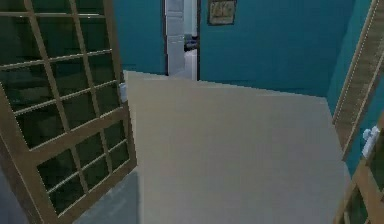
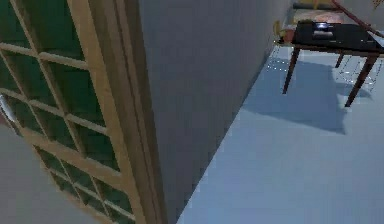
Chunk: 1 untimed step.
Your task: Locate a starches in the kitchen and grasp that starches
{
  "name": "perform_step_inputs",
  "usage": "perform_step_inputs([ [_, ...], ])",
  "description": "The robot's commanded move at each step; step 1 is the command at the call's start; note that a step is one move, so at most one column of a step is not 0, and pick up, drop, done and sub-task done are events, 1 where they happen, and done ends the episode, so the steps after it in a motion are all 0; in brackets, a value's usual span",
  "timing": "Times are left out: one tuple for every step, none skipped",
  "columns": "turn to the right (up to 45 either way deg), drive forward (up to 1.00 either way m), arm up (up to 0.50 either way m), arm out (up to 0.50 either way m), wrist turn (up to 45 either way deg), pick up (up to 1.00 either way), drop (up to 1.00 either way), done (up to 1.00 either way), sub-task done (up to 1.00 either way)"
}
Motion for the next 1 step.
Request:
perform_step_inputs([
  [0.0, 0.10, 0.00, 0.00, 0.0, 0.00, 0.00, 0.00, 0.00],
])
